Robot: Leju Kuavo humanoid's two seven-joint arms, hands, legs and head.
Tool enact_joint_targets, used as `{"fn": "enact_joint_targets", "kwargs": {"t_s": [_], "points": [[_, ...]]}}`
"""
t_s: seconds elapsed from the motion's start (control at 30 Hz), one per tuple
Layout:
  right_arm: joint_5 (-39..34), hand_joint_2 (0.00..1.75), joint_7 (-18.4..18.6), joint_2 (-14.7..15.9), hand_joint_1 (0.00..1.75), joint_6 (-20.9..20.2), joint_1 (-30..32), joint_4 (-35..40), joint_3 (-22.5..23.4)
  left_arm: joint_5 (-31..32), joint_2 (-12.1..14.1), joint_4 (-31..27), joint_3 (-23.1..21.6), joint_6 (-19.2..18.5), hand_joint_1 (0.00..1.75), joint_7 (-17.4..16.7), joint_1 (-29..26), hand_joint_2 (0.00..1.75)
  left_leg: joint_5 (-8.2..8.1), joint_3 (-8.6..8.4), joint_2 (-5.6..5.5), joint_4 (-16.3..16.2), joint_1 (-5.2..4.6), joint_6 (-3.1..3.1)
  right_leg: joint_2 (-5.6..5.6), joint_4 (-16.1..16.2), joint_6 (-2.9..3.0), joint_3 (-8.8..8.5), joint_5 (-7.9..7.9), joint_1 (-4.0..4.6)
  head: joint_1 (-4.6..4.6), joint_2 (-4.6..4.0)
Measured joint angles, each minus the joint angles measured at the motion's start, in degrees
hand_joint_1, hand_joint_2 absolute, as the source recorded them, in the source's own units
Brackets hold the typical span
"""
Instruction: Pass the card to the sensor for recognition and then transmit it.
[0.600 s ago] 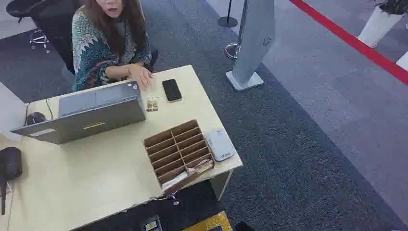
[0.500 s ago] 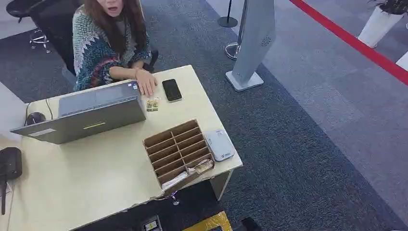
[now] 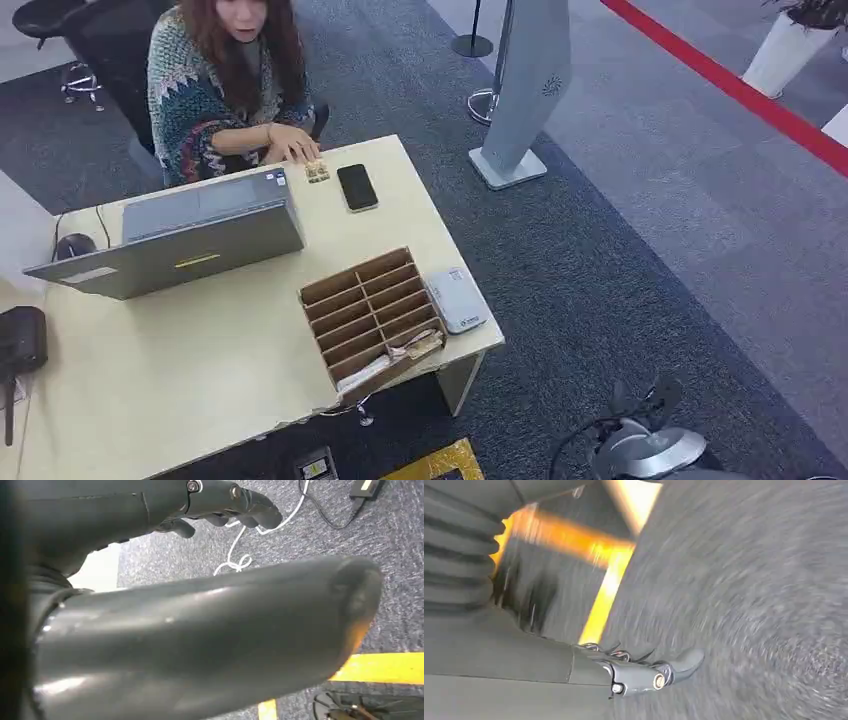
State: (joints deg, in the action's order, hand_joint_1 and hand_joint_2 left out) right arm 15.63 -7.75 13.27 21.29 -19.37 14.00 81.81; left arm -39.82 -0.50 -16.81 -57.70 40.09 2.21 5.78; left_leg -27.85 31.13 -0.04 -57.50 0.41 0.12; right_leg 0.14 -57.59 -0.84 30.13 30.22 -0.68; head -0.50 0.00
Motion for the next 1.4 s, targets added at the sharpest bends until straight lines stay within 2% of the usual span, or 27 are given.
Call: {"fn": "enact_joint_targets", "kwargs": {"t_s": [0.03,0.07,0.1,0.13,0.17,0.23,0.27,0.47,0.57,0.7,0.77,0.83,0.93,1.0,1.07,1.17,1.4], "points": [[-6.81,1.75,3.16,-0.02,0.0,2.08,-0.37,3.95,-1.69,-0.24,-0.02,0.0,0.07,0.0,0.0,0.3,0.05,0.0,0.01,-0.05,-0.03,-0.03,0.0,0.02,-0.01,0.04,-0.01,0.05,0.0,0.0,0.0,-0.02],[-14.81,1.75,6.47,-0.02,0.0,6.18,-0.12,9.02,-4.11,-0.26,-0.07,0.0,0.15,0.0,0.0,0.57,0.08,0.0,0.02,-0.04,-0.19,-0.03,-0.03,0.06,-0.19,0.04,-0.02,-0.04,0.01,-0.04,-0.02,-0.02],[-23.59,1.75,8.87,0.19,0.0,12.7,0.83,14.87,-8.22,-0.26,-0.11,0.02,0.28,0.0,0.0,0.7,0.07,0.0,0.08,0.04,-0.44,-0.02,-0.13,0.16,-0.44,0.01,-0.07,-0.14,0.05,-0.14,0.0,-0.02],[-26.52,1.75,9.43,0.41,0.0,14.74,1.38,18.09,-10.91,-0.24,-0.15,0.02,0.39,0.0,0.0,0.81,0.03,0.0,0.11,0.16,-0.53,-0.02,-0.21,0.2,-0.5,-0.02,-0.08,-0.13,0.05,-0.2,-0.02,-0.02],[-28.78,1.75,9.63,0.89,0.0,17.4,1.8,23.32,-15.96,-0.13,-0.26,0.02,0.5,0.02,0.0,0.98,-0.11,0.0,0.12,0.42,-0.36,0.02,-0.31,0.2,-0.32,-0.16,-0.1,0.07,-0.04,-0.25,0.0,-0.02],[-23.27,1.75,9.45,1.57,0.0,17.79,0.14,31.7,-22.87,0.44,-0.35,0.11,0.66,0.02,0.0,1.03,0.0,0.0,0.03,0.4,0.59,0.03,-0.32,0.22,0.7,-0.23,-0.14,0.33,-0.21,-0.26,0.0,0.0],[-19.23,1.75,10.0,1.75,0.0,17.88,-0.54,36.04,-25.82,0.88,-0.5,0.13,0.85,0.04,0.0,1.07,0.24,0.0,0.03,0.34,0.7,0.04,-0.32,0.22,0.78,-0.22,-0.15,0.32,-0.21,-0.26,0.02,0.0],[-2.29,1.75,11.37,2.25,0.0,18.27,-4.03,56.32,-43.29,4.72,-1.35,0.26,2.27,0.04,0.0,1.72,0.59,0.0,0.34,0.35,0.0,0.01,-0.32,0.34,0.01,-0.22,-0.19,0.28,-0.27,-0.28,0.0,0.0],[5.54,1.75,13.96,3.26,0.0,18.29,-5.25,63.45,-50.48,7.3,-1.51,0.59,3.02,0.04,0.0,1.75,0.49,0.0,0.4,0.4,-0.28,0.0,-0.32,0.35,-0.25,-0.23,-0.18,0.27,-0.27,-0.28,0.0,-0.02],[19.44,1.75,19.23,6.76,0.0,18.25,-6.0,71.8,-60.92,10.87,-1.53,0.63,3.24,0.04,0.0,2.32,0.35,0.0,0.41,0.49,-0.37,0.01,-0.32,0.33,-0.33,-0.25,-0.17,0.29,-0.26,-0.28,0.0,-0.02],[26.46,1.75,23.45,9.58,0.0,16.82,-6.79,75.01,-66.67,13.03,-1.51,0.7,3.34,0.07,0.0,2.45,0.32,0.0,0.41,0.56,-0.37,0.01,-0.32,0.32,-0.33,-0.25,-0.17,0.31,-0.25,-0.28,0.0,-0.02],[32.18,1.75,26.58,12.26,0.0,13.38,-8.05,77.44,-72.68,14.71,-1.51,0.72,3.37,0.07,0.0,2.3,0.29,0.0,0.41,0.58,-0.37,0.02,-0.33,0.32,-0.32,-0.25,-0.17,0.36,-0.26,-0.28,0.0,-0.02],[40.71,1.75,28.47,14.84,0.0,6.77,-11.26,79.59,-82.13,16.11,-1.51,0.7,3.34,0.04,0.0,0.83,0.33,0.0,0.41,0.56,-0.36,0.02,-0.32,0.32,-0.31,-0.25,-0.17,0.36,-0.26,-0.28,0.02,-0.02],[44.0,1.75,28.91,15.36,0.0,4.67,-12.79,79.88,-87.92,16.39,-1.46,0.59,3.32,0.02,0.0,0.33,0.39,0.0,0.45,0.56,-0.44,0.01,-0.31,0.29,-0.38,-0.24,-0.18,0.35,-0.26,-0.26,0.0,-0.02],[46.35,1.75,28.53,15.76,0.0,1.55,-14.3,79.9,-93.53,16.39,-1.4,0.55,3.23,-0.04,0.0,0.04,0.4,0.0,0.51,0.61,-0.53,0.02,-0.3,0.27,-0.46,-0.25,-0.17,0.38,-0.26,-0.26,0.02,0.0],[48.21,1.75,28.62,15.82,0.0,-0.85,-16.61,79.7,-101.06,16.39,-1.31,0.44,3.17,-0.31,0.0,-0.15,0.53,0.0,0.51,0.63,-0.52,0.01,-0.25,0.26,-0.45,-0.25,-0.17,0.42,-0.26,-0.21,0.0,-0.02],[47.93,1.75,29.71,15.54,0.0,-2.97,-18.74,77.8,-112.54,16.18,-1.01,0.11,2.69,-0.63,0.0,-0.83,0.59,0.0,0.51,0.73,-0.57,0.01,-0.24,0.26,-0.47,-0.25,-0.14,0.51,-0.24,-0.21,0.0,-0.02]]}}
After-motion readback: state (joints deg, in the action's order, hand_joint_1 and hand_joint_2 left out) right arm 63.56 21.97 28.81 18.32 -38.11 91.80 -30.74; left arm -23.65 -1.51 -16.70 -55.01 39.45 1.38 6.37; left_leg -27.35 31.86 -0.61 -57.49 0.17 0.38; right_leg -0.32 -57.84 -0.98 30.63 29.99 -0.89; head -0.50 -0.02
